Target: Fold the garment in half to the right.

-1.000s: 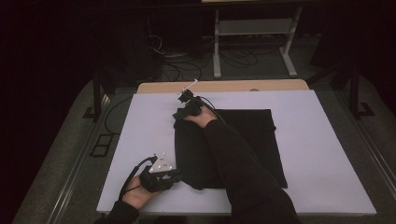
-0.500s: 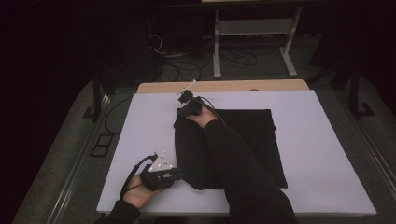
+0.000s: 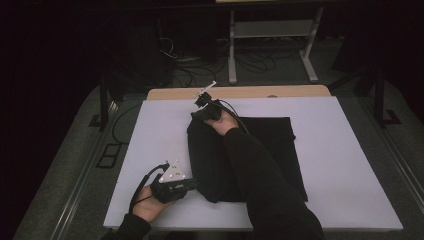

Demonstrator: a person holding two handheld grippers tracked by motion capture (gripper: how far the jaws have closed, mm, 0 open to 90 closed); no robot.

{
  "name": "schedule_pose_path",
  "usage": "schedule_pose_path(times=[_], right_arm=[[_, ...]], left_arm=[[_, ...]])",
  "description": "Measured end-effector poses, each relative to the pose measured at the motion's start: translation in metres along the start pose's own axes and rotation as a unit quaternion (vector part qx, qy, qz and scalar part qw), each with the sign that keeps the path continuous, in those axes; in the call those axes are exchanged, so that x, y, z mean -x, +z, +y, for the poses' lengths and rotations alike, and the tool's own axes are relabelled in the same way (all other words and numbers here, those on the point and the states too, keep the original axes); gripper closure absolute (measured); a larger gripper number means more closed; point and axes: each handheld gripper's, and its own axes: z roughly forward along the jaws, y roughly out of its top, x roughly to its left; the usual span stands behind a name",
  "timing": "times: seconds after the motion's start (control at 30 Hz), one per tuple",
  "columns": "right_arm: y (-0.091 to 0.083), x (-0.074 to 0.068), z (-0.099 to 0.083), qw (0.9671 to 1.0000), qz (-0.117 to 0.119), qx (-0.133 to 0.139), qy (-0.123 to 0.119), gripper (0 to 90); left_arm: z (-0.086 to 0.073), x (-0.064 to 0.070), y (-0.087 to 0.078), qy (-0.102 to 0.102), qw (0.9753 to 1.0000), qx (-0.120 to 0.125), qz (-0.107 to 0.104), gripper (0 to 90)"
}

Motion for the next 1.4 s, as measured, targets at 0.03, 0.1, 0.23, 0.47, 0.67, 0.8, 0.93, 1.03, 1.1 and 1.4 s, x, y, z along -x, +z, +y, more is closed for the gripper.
schedule_pose_path(times=[0.03,0.1,0.23,0.47,0.67,0.8,0.93,1.03,1.1,1.4], right_arm=[[-0.003,0.000,0.000,1.0000,0.000,0.003,0.000,84.4],[-0.008,0.000,-0.001,1.0000,0.001,0.007,0.000,84.4],[-0.018,-0.002,-0.001,0.9998,-0.003,0.018,-0.005,84.5],[-0.038,0.001,-0.001,0.9993,-0.002,0.037,0.003,84.5],[-0.058,0.007,0.001,0.9986,-0.010,0.053,0.001,84.4],[-0.068,0.010,0.001,0.9982,-0.008,0.059,0.000,84.5],[-0.073,0.011,0.000,0.9981,-0.007,0.062,-0.001,84.4],[-0.077,0.012,0.000,0.9979,-0.007,0.065,-0.002,84.4],[-0.080,0.012,-0.001,0.9978,-0.008,0.065,-0.004,84.4],[-0.097,0.018,-0.004,0.9971,-0.015,0.075,-0.004,84.4]], left_arm=[[0.001,0.000,-0.001,0.006,1.0000,-0.003,0.000,80.7],[0.003,0.001,-0.001,0.013,0.9999,-0.004,0.002,80.7],[0.007,0.002,-0.005,0.012,0.9999,0.006,0.002,80.8],[0.019,0.004,-0.005,0.025,0.9997,0.008,0.002,80.9],[0.028,0.007,-0.004,0.039,0.9992,0.009,-0.001,81.1],[0.035,0.011,-0.002,0.050,0.9987,0.008,-0.006,81.1],[0.041,0.014,0.000,0.057,0.9983,0.011,-0.009,81.1],[0.046,0.013,-0.002,0.062,0.9979,0.014,-0.011,81.1],[0.050,0.014,-0.002,0.063,0.9978,0.019,-0.010,81.1],[0.062,0.016,-0.001,0.074,0.9968,0.028,-0.016,81.1]])
